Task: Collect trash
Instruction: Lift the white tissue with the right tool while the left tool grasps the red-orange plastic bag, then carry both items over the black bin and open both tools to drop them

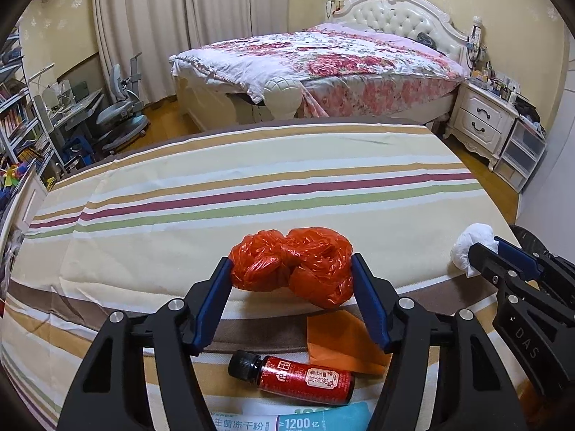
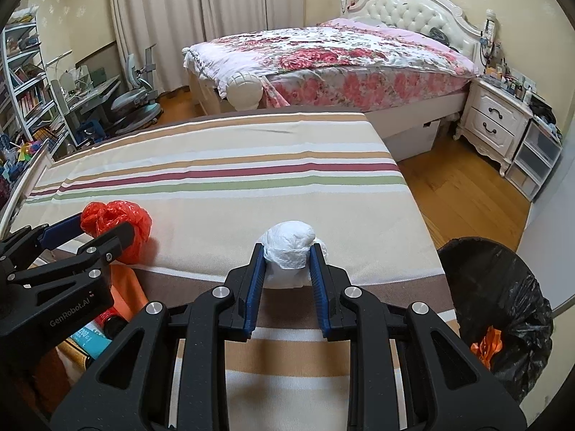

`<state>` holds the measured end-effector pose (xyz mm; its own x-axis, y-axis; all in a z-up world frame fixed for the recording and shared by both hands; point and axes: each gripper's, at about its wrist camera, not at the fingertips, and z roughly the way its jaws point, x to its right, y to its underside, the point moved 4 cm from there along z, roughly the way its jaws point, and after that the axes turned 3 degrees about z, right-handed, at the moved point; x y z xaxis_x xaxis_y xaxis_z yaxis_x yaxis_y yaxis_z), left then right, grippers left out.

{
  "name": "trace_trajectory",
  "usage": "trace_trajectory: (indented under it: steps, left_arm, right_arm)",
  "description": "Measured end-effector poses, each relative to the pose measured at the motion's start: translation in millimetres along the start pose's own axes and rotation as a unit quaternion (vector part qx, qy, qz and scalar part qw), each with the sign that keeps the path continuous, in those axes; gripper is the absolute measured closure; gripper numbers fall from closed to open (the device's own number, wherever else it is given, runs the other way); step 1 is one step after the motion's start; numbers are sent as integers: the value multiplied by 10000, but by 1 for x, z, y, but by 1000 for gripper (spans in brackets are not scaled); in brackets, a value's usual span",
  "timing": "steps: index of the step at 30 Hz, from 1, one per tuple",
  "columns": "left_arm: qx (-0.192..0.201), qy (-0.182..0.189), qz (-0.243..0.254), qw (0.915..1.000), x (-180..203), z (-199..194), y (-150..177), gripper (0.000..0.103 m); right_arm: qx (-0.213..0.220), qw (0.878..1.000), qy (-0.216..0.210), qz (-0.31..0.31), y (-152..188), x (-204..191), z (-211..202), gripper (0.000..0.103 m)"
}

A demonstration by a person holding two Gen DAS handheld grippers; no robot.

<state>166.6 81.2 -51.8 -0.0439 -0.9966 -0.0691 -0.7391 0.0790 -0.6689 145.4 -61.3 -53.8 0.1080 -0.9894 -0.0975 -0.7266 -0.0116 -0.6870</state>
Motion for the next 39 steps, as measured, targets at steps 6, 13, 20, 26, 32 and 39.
trace_trajectory:
  steps: [6,13,20,26,32,39]
  left_arm:
    - [194,36,22,9998,10,-17,0,39]
    - [333,195,109,9992,32,-30,2,39]
    - [435,419,282,9978,65,-38,4,39]
    - [533,749,508,9945,106,-41,0,39]
    - [615,1056,786,9894,150,-36,-5,39]
    - [603,1328,1118,9830,199,-24,-9,39]
  right_arm:
    - [63,9999,42,96,11,9,-18,78]
    - [185,9993,210,236,19,30,-41,78]
    - [300,9973,515,435,27,63,-60,78]
    - [350,9923,924,745,33,107,-73,78]
    - [417,9832,1511,936,39,151,-80,78]
    - [378,9751,1772,1281,50,190,-82,78]
